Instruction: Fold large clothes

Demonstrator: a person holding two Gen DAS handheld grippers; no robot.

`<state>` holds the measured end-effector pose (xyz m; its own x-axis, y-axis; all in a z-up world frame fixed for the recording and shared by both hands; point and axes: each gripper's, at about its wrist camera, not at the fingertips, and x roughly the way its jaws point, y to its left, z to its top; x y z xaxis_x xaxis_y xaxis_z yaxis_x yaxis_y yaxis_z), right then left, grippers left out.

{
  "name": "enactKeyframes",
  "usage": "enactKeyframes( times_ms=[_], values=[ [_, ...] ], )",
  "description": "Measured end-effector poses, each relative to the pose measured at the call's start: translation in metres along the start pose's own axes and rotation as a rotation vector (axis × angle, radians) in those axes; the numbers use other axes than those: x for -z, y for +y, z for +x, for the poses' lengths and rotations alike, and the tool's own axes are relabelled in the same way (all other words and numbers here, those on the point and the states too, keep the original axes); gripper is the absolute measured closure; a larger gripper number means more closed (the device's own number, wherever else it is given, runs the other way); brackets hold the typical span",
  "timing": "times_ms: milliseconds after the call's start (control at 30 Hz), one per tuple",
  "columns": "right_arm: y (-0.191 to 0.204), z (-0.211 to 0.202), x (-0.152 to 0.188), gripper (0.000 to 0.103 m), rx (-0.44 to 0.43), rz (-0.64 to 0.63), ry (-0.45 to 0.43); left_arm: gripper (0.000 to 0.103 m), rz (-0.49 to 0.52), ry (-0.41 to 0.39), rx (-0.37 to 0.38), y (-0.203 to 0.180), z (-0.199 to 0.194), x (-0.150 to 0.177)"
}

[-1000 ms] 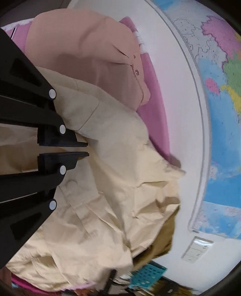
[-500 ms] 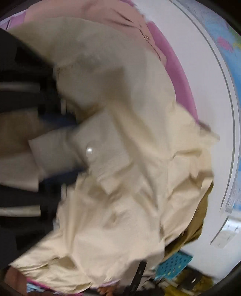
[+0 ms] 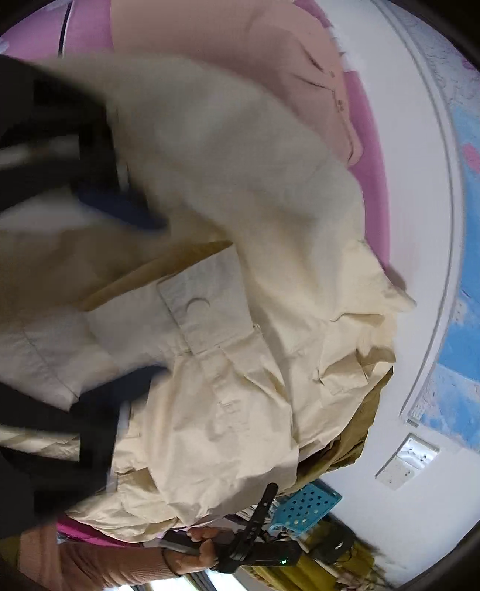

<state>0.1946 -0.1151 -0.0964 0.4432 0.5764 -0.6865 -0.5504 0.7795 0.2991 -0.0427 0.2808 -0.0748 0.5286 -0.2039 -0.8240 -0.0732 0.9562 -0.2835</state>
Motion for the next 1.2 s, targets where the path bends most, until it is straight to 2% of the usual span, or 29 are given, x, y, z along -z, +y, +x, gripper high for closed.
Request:
enactKeyframes(
  times_ms=[100, 133, 167, 233, 267, 367, 433, 500, 600, 633, 700, 733, 767, 867, 933, 967, 1067, 1100, 1133, 1200],
  values=[
    [0.003, 0.002, 0.0, 0.059, 0.004, 0.0, 0.007, 0.029, 0.027, 0.025, -0.019, -0.005, 0.016, -0.008],
    [0.004, 0.001, 0.0, 0.059, 0.007, -0.001, 0.007, 0.041, 0.025, 0.029, -0.031, -0.006, 0.023, -0.011],
    [0.005, 0.0, 0.0, 0.059, 0.01, -0.001, 0.006, 0.061, 0.017, 0.033, -0.036, -0.005, 0.027, -0.013],
    [0.005, -0.007, -0.001, 0.059, 0.033, 0.001, -0.01, 0.084, -0.006, 0.017, -0.054, 0.0, 0.026, -0.013],
    [0.005, -0.01, -0.003, 0.059, 0.032, 0.002, -0.021, 0.097, -0.021, -0.006, -0.036, 0.004, 0.021, -0.012],
    [0.013, -0.022, -0.007, 0.059, 0.021, -0.013, -0.062, 0.099, -0.068, -0.084, -0.028, 0.018, -0.005, -0.007],
    [0.023, -0.021, -0.01, 0.059, 0.036, -0.048, -0.069, 0.099, -0.07, -0.091, -0.039, 0.022, -0.013, -0.003],
    [0.037, -0.013, -0.01, 0.059, 0.046, -0.09, -0.061, 0.099, -0.048, -0.081, -0.093, 0.02, -0.01, 0.0],
    [0.06, 0.009, -0.006, 0.059, 0.061, -0.169, -0.016, 0.097, -0.055, -0.069, -0.139, 0.02, -0.006, -0.001],
    [0.064, 0.017, -0.004, 0.054, 0.076, -0.194, 0.007, 0.092, -0.063, -0.069, -0.149, 0.022, -0.006, -0.001],
    [0.067, 0.043, 0.002, 0.054, 0.159, -0.253, 0.083, 0.083, -0.074, -0.067, -0.116, 0.026, -0.01, 0.002],
    [0.062, 0.052, 0.003, 0.054, 0.158, -0.225, 0.117, 0.071, -0.062, -0.07, -0.087, 0.026, -0.015, 0.004],
    [0.056, 0.055, 0.002, 0.056, 0.159, -0.191, 0.136, 0.053, -0.029, -0.087, -0.069, 0.02, -0.025, 0.008],
    [0.062, 0.036, -0.002, 0.054, 0.177, -0.174, 0.076, 0.036, 0.041, -0.188, -0.083, 0.01, -0.059, 0.024],
    [0.084, 0.01, -0.003, 0.052, 0.152, -0.209, 0.003, 0.029, 0.041, -0.246, -0.096, 0.013, -0.085, 0.036],
    [0.095, 0.0, -0.001, 0.052, 0.1, -0.229, -0.017, 0.029, 0.031, -0.269, -0.104, 0.016, -0.095, 0.04],
    [0.152, -0.021, 0.014, 0.05, -0.16, -0.321, -0.017, 0.025, -0.027, -0.309, -0.177, 0.033, -0.119, 0.055],
    [0.178, -0.021, 0.024, 0.05, -0.283, -0.363, 0.014, 0.025, -0.043, -0.311, -0.191, 0.038, -0.123, 0.058],
    [0.196, -0.02, 0.033, 0.047, -0.36, -0.387, 0.039, 0.025, -0.063, -0.314, -0.203, 0.044, -0.126, 0.062],
    [0.253, -0.006, 0.064, 0.045, -0.552, -0.479, 0.16, 0.025, -0.122, -0.316, -0.208, 0.058, -0.131, 0.072]
  ],
)
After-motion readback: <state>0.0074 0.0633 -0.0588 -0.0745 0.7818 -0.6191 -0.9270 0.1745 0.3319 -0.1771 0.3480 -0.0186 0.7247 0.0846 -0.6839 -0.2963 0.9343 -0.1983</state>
